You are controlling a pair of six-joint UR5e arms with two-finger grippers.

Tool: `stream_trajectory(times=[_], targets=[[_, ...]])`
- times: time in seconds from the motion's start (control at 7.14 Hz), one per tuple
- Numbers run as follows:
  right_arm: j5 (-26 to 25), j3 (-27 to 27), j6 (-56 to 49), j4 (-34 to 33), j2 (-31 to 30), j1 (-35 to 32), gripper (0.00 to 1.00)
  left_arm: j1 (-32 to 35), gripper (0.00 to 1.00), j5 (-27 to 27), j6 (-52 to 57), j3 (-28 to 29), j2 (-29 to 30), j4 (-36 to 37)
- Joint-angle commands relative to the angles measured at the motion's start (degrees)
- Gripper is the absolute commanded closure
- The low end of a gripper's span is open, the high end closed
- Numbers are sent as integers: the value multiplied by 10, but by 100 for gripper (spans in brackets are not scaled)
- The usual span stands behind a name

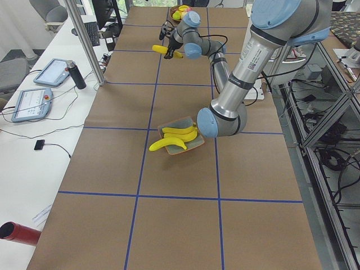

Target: Transfer all bananas from basket to plate

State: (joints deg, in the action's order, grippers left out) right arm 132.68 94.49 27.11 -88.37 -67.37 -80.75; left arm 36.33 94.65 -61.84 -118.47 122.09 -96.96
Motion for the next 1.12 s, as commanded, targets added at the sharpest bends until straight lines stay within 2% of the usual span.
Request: stream_trajectory(times=[0.0,0.28,0.42,0.7,0.98], targets=[[-11,-4,-5,-1,-31,19,1,11,100,0,110,-67,-95,48],[-10,-4,-5,-3,-44,27,1,15,100,7,139,-95,-175,41],[-10,-4,-5,-3,-45,33,1,42,100,35,157,-98,-197,40],[-8,-4,1,-7,-45,43,1,92,100,70,193,-85,-256,13],[-9,-4,3,-6,-44,53,1,96,100,91,186,-74,-301,-21]])
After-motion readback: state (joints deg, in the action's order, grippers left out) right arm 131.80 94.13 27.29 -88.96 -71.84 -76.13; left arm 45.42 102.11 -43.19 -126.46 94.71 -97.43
